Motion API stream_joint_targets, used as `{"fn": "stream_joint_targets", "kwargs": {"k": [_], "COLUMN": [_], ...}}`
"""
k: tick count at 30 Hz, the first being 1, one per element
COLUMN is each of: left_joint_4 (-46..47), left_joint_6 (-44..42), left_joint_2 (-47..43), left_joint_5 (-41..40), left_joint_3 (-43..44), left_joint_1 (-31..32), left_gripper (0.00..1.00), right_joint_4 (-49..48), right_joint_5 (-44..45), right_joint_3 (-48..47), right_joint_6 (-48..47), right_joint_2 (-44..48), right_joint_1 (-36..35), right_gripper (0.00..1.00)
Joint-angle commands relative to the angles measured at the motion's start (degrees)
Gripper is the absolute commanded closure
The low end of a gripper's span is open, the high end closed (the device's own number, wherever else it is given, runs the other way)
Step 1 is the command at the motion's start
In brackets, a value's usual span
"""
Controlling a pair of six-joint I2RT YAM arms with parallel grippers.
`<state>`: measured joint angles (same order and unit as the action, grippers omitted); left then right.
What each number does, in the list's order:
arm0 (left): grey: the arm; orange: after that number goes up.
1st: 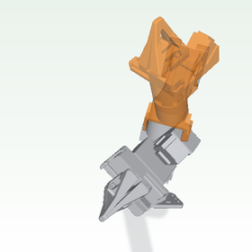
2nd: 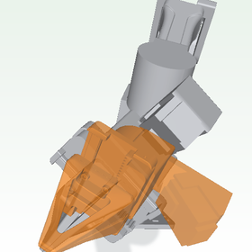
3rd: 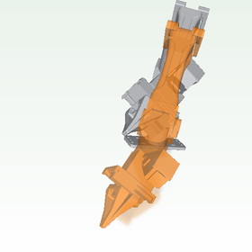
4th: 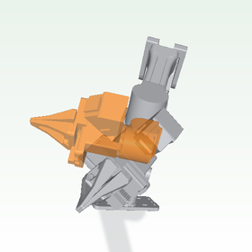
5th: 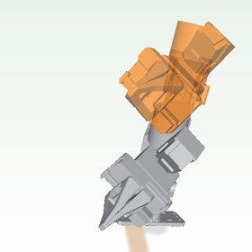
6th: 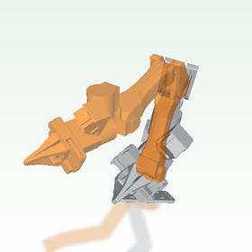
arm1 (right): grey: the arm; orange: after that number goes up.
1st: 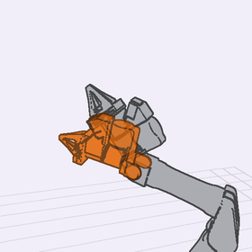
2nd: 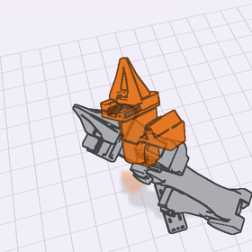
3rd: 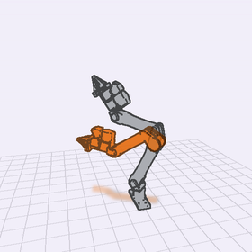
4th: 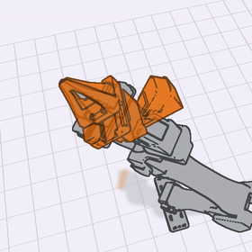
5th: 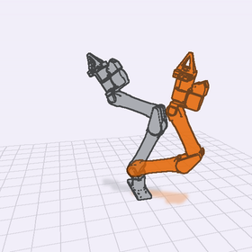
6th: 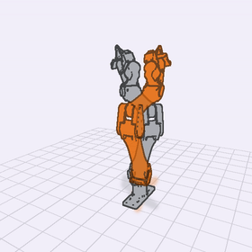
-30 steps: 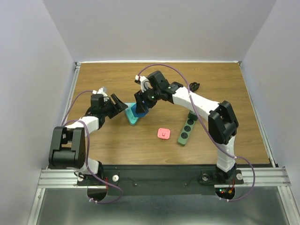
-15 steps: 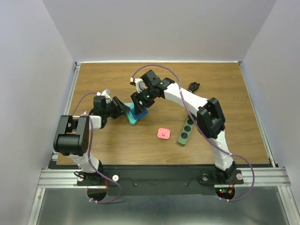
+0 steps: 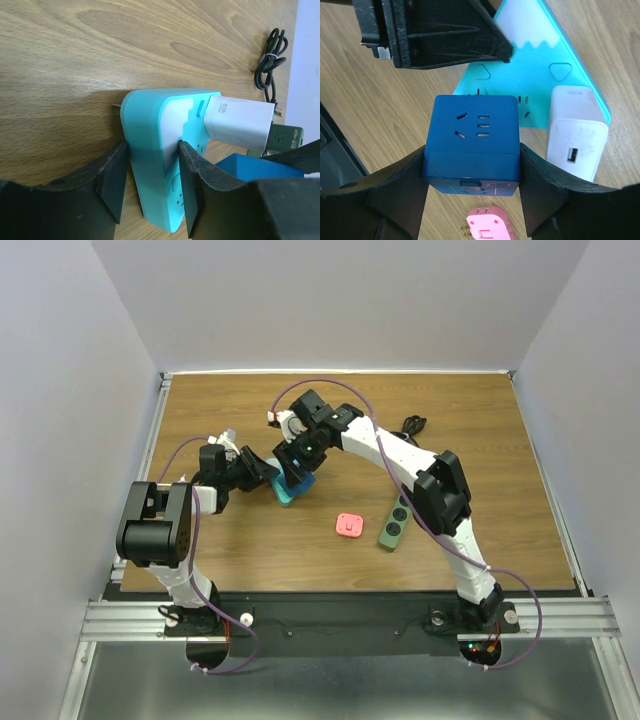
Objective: Insert the plug
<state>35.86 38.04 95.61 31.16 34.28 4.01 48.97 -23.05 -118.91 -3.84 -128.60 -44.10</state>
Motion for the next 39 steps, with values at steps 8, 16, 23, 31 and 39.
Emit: {"fn": "stream_joint_targets", "kwargs": {"k": [8,16,23,31,39], "left_joint_4": [1.0,0.2,-1.1,-1.8,-2.1], "left_joint_6": [-1.7,-2.5,-3.4,-3.9,-4.3], "left_joint_2": [-0.2,-1.0,-1.4,-1.8,-2.3], "left_joint_5": [1.2,0.7,0.2,0.2,0.3], "left_joint_3": [-1.4,-1.3,-1.1,-0.9,-1.0], "left_joint_1": [-0.1,-0.1,-0.1,0.0,0.0], "left_gripper": [0.60,0.60,0.60,0.60,0.60], "right_joint_4": [6.1,6.6,8.3,8.6,8.7], "right_joint_5": [3.6,4.6,5.8,6.3,5.6], "right_joint_3": [-3.4,-3.6,-3.4,-5.8,-8.9], "right_joint_6": [-3.4,-3.5,-4.1,-4.3,-4.1], "right_joint_2": [-1.5,-1.8,-1.5,-3.2,-5.3], "right_joint_1": [-2.4,-2.5,-2.9,-3.0,-3.0], "right_gripper": [1.00,0.99,1.00,1.00,1.00]}}
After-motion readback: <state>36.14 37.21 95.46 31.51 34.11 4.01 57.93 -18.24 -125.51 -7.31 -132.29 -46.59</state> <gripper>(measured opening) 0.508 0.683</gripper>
